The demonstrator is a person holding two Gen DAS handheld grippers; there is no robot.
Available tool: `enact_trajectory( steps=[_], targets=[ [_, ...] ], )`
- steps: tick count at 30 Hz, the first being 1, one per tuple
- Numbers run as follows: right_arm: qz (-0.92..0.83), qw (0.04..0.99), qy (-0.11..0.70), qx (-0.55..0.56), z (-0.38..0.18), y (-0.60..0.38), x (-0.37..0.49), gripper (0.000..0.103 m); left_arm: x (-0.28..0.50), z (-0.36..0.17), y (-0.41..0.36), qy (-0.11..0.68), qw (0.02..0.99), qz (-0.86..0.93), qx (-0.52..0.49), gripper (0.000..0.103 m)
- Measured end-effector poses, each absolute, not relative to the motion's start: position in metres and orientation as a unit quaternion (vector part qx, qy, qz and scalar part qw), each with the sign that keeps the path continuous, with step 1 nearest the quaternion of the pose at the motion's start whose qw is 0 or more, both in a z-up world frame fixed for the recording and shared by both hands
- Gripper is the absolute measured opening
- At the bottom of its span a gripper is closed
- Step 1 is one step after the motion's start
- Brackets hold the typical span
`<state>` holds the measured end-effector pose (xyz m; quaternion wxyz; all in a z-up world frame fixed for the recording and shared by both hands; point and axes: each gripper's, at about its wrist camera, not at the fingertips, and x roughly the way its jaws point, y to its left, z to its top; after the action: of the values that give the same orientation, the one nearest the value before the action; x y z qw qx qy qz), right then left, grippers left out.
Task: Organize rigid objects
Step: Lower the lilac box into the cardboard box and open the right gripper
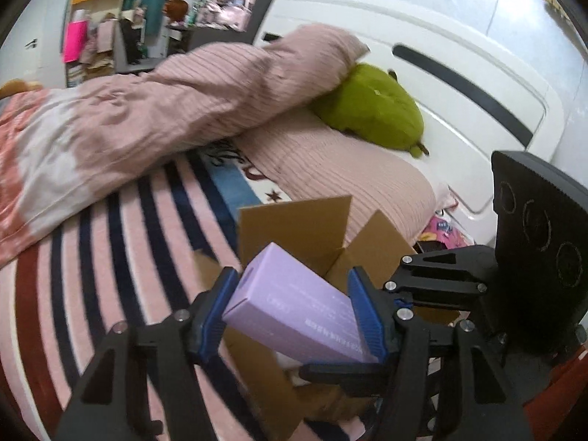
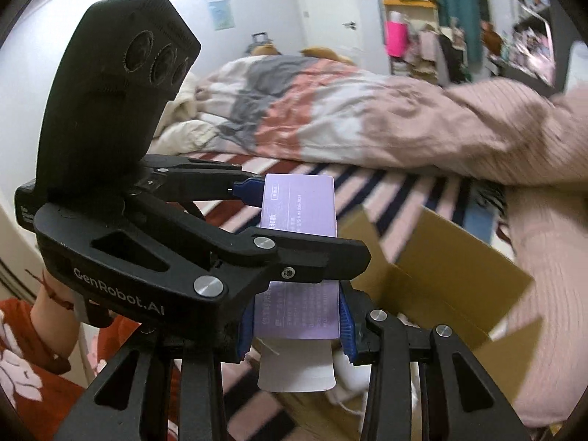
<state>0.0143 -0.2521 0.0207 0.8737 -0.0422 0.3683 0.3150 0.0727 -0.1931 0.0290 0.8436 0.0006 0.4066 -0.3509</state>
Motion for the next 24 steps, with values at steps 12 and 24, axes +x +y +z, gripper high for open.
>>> enact_trajectory(
  steps=[12, 24],
  targets=[
    [0.268, 0.862, 0.43, -0.023, -0.006, -0.295, 0.036, 0.034, 0.088, 0.009, -0.224, 0.437, 0.827, -0.35, 0.033, 0.071],
    [0.239, 0.878, 0.411, -0.051, 0.003, -0.288, 0.029, 0.067, 0.061, 0.04, -0.169, 0.374, 0.885, -0.276, 0.02, 0.088]
  ],
)
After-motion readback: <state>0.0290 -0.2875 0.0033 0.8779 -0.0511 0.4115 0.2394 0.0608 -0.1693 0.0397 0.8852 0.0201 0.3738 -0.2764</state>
